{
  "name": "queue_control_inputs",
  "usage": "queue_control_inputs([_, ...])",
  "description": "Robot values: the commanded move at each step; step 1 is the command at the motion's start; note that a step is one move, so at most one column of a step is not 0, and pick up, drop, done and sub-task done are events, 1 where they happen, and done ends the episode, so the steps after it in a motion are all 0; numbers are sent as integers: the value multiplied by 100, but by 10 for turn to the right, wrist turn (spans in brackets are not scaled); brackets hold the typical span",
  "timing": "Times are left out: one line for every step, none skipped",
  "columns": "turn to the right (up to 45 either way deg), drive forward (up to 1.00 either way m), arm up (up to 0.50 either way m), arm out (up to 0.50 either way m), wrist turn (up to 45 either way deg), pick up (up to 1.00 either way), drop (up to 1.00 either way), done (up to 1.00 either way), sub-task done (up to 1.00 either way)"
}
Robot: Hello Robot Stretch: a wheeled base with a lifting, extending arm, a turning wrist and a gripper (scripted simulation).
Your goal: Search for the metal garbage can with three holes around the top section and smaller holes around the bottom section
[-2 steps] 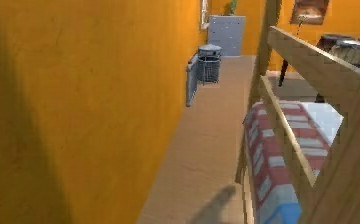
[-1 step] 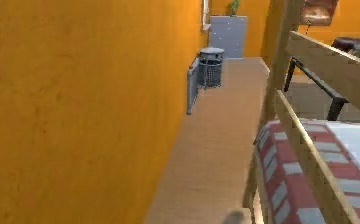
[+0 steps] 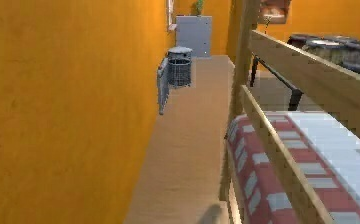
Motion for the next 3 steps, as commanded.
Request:
queue_control_inputs([0, 100, 0, 0, 0, 0, 0, 0, 0])
queue_control_inputs([0, 100, 0, 0, 0, 0, 0, 0, 0])
queue_control_inputs([30, 0, 0, 0, 0, 0, 0, 0, 0])
